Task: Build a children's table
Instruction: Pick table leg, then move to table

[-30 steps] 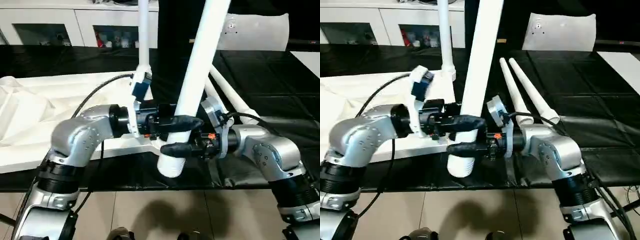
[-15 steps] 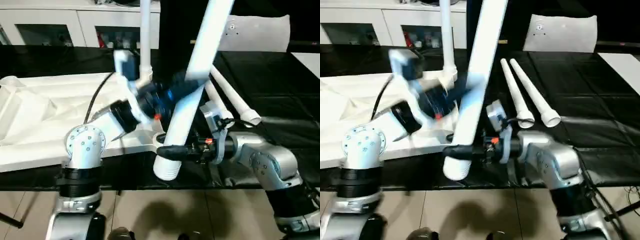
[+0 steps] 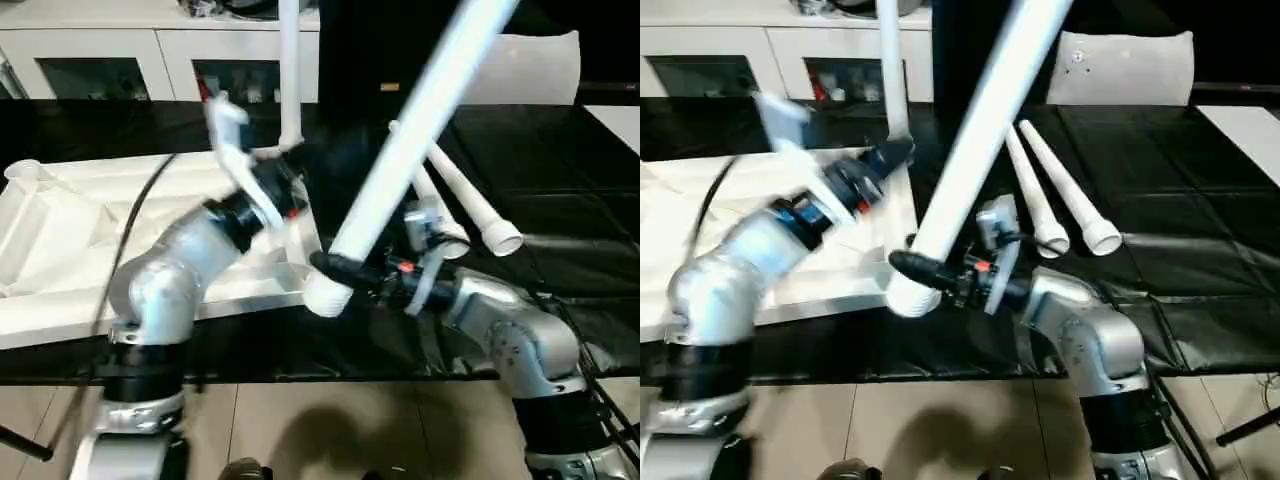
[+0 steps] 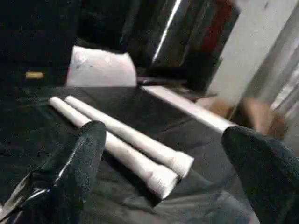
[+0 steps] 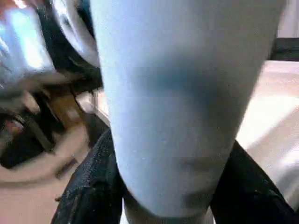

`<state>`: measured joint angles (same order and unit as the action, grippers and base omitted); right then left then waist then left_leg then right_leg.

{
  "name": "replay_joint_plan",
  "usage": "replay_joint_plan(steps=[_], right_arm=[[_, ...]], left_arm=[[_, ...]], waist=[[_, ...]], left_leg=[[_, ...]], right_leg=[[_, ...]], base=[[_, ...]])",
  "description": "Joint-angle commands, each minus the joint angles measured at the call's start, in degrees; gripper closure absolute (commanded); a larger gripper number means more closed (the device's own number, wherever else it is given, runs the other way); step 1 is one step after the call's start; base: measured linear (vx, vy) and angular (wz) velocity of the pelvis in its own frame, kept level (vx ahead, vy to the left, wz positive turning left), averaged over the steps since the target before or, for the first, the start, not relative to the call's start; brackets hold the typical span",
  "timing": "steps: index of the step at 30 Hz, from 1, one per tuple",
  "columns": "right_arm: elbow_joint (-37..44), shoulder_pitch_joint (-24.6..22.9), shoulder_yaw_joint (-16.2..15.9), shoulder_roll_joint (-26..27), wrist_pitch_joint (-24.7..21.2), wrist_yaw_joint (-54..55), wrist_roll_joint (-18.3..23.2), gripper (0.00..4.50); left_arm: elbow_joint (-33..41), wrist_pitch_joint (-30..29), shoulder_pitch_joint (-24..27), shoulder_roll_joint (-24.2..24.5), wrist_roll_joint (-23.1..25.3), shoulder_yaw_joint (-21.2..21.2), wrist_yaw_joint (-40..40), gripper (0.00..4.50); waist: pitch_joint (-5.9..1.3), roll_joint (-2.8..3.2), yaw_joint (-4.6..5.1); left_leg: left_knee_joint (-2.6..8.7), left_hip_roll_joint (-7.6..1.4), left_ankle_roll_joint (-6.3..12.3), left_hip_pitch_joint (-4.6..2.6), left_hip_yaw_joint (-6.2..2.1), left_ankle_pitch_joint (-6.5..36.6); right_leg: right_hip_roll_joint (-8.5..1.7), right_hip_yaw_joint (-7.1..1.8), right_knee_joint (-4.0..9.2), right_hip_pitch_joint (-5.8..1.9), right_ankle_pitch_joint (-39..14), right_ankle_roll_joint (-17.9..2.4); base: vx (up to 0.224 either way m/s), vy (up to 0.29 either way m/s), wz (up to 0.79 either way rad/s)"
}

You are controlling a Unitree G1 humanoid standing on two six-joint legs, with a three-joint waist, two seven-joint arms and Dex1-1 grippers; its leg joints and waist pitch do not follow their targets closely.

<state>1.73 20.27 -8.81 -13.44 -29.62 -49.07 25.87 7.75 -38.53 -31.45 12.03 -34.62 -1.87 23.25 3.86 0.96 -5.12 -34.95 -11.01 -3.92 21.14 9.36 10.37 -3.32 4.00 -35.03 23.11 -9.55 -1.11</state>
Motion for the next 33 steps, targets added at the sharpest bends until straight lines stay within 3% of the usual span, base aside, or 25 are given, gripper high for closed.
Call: replay_joint_plan(steps=[1,4,8,11,15,19,21,22,24,25,27,29,30,33], right_arm=[[-0.65,1.04,-1.12,0.39,2.42,1.05,-2.28,2.59],[-2.37,1.36,-1.22,1.45,4.32,3.15,-3.86,2.59],[-4.06,1.52,-0.13,2.29,6.11,5.77,-5.04,2.59],[-3.50,0.62,2.65,4.09,6.67,9.85,-4.62,2.59],[-1.05,-1.43,5.38,5.03,6.77,14.82,-5.08,2.59],[8.16,-7.90,9.56,7.32,5.49,22.49,-4.20,2.59],[9.74,-9.05,10.20,7.74,4.11,25.18,-4.96,2.59],[10.95,-9.92,10.39,7.64,2.43,26.92,-5.72,2.59],[13.04,-11.71,10.21,6.80,-1.03,29.79,-7.99,2.59],[14.04,-12.74,9.89,6.17,-2.60,30.22,-8.34,2.59],[16.88,-15.51,8.98,5.47,-4.72,31.57,-9.38,2.59],[18.91,-17.51,7.07,4.26,-4.19,31.33,-11.16,2.59],[20.92,-19.59,6.18,4.22,-5.34,31.93,-10.77,2.59],[21.68,-21.10,8.18,6.95,-6.67,34.76,-8.53,2.59]], left_arm=[[3.25,-0.61,-1.65,0.16,1.41,-3.18,-0.29,0.00],[5.86,-0.15,-2.28,0.47,4.12,-5.30,1.71,0.00],[9.58,-1.30,-1.82,2.14,3.71,-7.07,2.55,0.00],[7.66,-2.80,-0.54,1.97,5.76,-4.40,-3.76,0.00],[5.19,2.42,2.37,2.50,10.31,-0.52,-7.03,0.00],[8.25,3.45,12.34,6.41,15.41,3.69,-10.66,0.00],[10.16,3.81,15.43,6.52,15.45,4.94,-11.32,0.00],[11.78,3.83,18.01,5.83,15.38,6.20,-12.65,0.00],[14.84,3.99,23.12,3.79,15.40,8.33,-15.30,0.00],[16.01,5.15,25.68,3.49,16.81,8.06,-16.12,0.00],[17.81,7.27,30.56,2.39,19.22,7.33,-18.00,0.00],[19.05,8.36,33.44,1.78,20.22,6.76,-19.07,0.00],[20.67,9.20,35.80,1.19,21.10,5.98,-19.90,0.00],[21.52,10.10,36.82,-0.60,20.21,5.74,-19.48,0.00]], waist=[[-4.53,0.00,0.12],[-4.42,-0.04,0.22],[-4.37,0.06,0.27],[-4.29,-0.06,0.55],[-4.37,-0.30,0.55],[-4.46,-0.24,0.60],[-4.55,0.23,1.08],[-4.46,0.72,1.14],[-3.94,0.64,1.53],[-3.85,0.59,1.51],[-3.60,0.05,1.64],[-3.44,0.15,1.73],[-3.41,-0.11,1.88],[-3.27,-0.35,2.29]], left_leg=[[3.83,-1.57,-0.65,-0.35,-0.45,10.14],[3.84,-1.46,-0.31,-0.28,-0.42,10.71],[3.86,-1.43,-0.51,-0.35,-0.47,11.45],[3.82,-1.32,-0.53,-0.38,-0.34,11.38],[3.93,-1.28,-0.45,-0.22,-0.35,10.83],[4.17,-1.38,-0.51,-0.18,-0.44,10.41],[4.18,-1.31,-0.75,-0.37,-0.38,9.98],[4.25,-1.27,-0.90,-0.40,-0.47,10.62],[4.51,-1.44,-1.40,-0.57,-0.45,14.91],[4.45,-1.26,-1.21,-0.78,-0.36,16.10],[4.45,-0.99,-0.82,-0.58,-0.51,17.74],[4.37,-0.87,-0.99,-0.64,-0.61,19.02],[4.37,-0.79,-0.93,-0.54,-0.66,19.25],[4.15,-0.56,-0.59,-0.79,-0.80,20.86]], right_leg=[[-3.83,-2.51,4.54,-3.02,-17.99,-6.34],[-3.94,-2.51,4.71,-3.09,-19.19,-6.58],[-3.89,-2.49,4.80,-2.99,-20.97,-6.11],[-3.71,-2.50,4.70,-2.80,-20.34,-6.52],[-3.61,-2.54,4.88,-2.90,-20.06,-5.06],[-3.59,-2.58,4.64,-2.90,-19.10,-3.63],[-3.40,-2.58,4.70,-2.56,-18.06,-4.19],[-3.34,-2.52,4.61,-2.51,-18.43,-4.61],[-3.29,-2.42,5.28,-2.38,-21.94,-4.68],[-3.18,-2.39,5.63,-2.15,-23.89,-4.13],[-3.29,-2.32,6.38,-2.09,-29.73,-0.92],[-3.29,-2.09,7.11,-1.75,-33.61,1.37],[-3.30,-2.01,7.22,-1.71,-34.78,2.29],[-3.25,-1.67,7.87,-0.97,-37.82,3.52]], base=[[0.000,0.000,0.00],[0.000,0.000,0.00],[0.000,0.000,0.00],[0.000,0.000,0.00],[0.000,0.000,0.00],[0.000,0.000,0.00],[0.000,0.000,0.00],[0.000,0.000,0.00],[0.000,0.000,0.00],[0.000,0.000,0.00],[0.000,0.000,0.00],[0.000,0.000,0.00],[0.000,0.000,0.00],[0.000,0.000,0.00]])
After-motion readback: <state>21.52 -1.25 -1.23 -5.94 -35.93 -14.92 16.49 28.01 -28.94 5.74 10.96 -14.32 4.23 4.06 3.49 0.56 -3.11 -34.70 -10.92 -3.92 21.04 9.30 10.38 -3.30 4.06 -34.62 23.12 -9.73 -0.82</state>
